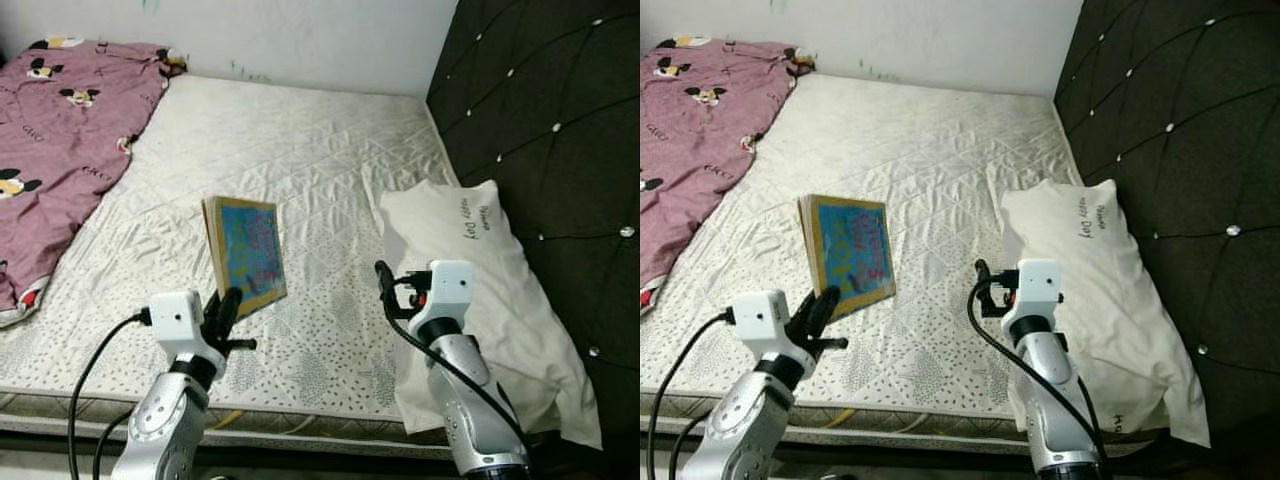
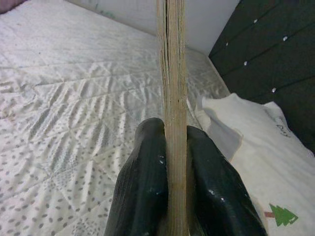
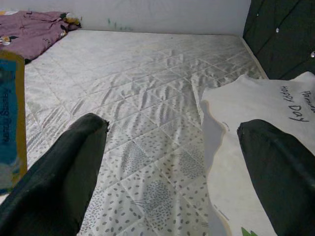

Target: Clean up the room

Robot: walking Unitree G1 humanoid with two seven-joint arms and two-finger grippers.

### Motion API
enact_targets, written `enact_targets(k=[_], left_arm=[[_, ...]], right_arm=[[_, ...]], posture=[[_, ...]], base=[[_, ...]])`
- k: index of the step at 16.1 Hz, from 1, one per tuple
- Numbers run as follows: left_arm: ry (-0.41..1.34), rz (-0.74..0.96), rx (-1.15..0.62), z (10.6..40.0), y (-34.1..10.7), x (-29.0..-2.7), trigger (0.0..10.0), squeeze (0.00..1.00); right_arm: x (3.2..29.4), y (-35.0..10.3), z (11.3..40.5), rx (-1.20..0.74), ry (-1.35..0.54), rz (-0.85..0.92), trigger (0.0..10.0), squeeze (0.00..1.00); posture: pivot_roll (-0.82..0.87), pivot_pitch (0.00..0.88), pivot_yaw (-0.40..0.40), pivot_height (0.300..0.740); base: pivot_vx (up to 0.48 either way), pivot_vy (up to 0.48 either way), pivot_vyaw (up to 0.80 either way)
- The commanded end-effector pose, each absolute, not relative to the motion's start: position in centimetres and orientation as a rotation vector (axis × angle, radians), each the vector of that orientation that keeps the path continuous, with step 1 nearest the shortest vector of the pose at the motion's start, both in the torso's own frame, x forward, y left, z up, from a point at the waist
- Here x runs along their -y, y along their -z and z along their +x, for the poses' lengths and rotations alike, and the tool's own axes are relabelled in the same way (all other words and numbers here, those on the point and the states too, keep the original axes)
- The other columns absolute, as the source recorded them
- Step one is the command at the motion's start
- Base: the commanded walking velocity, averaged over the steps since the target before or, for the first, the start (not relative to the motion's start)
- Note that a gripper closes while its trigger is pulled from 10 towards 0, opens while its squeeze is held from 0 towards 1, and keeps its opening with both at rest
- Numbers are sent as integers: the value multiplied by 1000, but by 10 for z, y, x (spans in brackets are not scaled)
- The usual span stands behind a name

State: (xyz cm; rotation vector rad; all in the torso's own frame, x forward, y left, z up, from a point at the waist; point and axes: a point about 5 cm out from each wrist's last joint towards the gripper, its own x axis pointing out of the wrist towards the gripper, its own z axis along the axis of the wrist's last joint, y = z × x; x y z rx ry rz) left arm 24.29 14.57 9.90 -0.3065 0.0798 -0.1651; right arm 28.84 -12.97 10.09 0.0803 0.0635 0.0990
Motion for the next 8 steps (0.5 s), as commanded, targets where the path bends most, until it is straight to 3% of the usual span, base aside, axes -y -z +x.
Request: enact_targets(k=[1,8], left_arm=[[196,-307,-26,247,-112,-142,10000,0],[188,-292,-25,248,-113,-142,10000,0]], right_arm=[[134,-104,287,-55,-84,72,10000,0],[136,-105,288,-51,-97,68,10000,0]], posture=[[-43,117,-53,740],[-38,125,-51,694]], base=[[0,0,0],[0,0,0]])
